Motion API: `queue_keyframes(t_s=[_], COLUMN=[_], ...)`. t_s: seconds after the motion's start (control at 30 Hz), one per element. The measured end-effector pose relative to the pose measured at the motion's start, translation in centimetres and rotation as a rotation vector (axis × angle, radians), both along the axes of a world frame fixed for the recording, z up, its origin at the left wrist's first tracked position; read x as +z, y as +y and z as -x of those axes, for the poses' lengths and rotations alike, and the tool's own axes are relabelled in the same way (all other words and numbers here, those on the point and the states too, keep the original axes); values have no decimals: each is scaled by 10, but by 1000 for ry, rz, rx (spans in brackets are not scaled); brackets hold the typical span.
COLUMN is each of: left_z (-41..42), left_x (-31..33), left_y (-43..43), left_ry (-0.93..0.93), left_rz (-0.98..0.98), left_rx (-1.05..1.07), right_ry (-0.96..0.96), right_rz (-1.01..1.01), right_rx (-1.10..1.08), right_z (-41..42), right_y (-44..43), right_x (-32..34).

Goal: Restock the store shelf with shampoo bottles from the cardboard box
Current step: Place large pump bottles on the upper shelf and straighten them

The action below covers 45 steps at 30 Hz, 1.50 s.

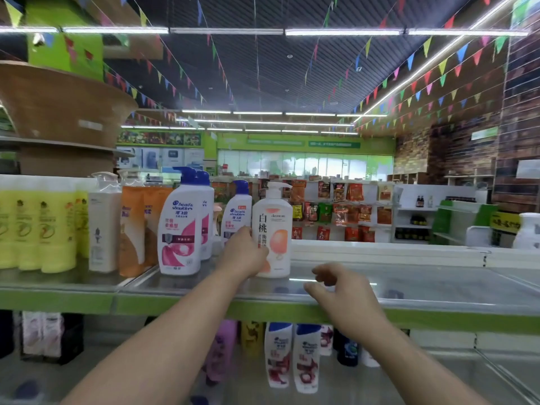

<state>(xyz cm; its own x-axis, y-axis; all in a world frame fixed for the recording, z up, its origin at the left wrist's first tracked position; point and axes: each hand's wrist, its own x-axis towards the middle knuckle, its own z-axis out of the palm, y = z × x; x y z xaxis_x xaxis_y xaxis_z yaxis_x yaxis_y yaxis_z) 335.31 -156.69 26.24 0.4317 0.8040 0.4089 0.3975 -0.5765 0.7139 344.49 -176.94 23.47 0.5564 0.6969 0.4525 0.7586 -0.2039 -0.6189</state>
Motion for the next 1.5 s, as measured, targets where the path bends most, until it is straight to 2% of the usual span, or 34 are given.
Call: queue_keyframes(t_s=[0.17,0.27,0.4,0.53,0.7,0.87,1.0,1.13,1.3,1.5], left_z=[18,23,23,27,49,63,64,66,71,78], left_x=[-18,-53,-127,-226,-336,-426,-495,-565,-667,-774], left_y=[-70,-132,-212,-272,-329,-369,-394,-413,-430,-437], left_ry=[-178,-244,-224,-62,162,404,562,651,764,847], left_rz=[-110,-144,-136,-16,216,322,521,662,805,914], left_rx=[123,96,127,142,133,102,35,23,-70,-37], right_ry=[111,223,332,330,441,583,610,562,594,499], right_rz=[-82,-17,157,330,503,660,848,1020,1133,1350], right_rx=[87,111,123,134,78,32,19,48,64,167], right_z=[-1,-12,-32,-47,-72,-81,-68,-51,-28,-18], right_y=[-71,-112,-169,-226,-278,-303,-314,-320,-319,-322], right_x=[-51,-95,-167,-244,-331,-412,-482,-552,-636,-763])
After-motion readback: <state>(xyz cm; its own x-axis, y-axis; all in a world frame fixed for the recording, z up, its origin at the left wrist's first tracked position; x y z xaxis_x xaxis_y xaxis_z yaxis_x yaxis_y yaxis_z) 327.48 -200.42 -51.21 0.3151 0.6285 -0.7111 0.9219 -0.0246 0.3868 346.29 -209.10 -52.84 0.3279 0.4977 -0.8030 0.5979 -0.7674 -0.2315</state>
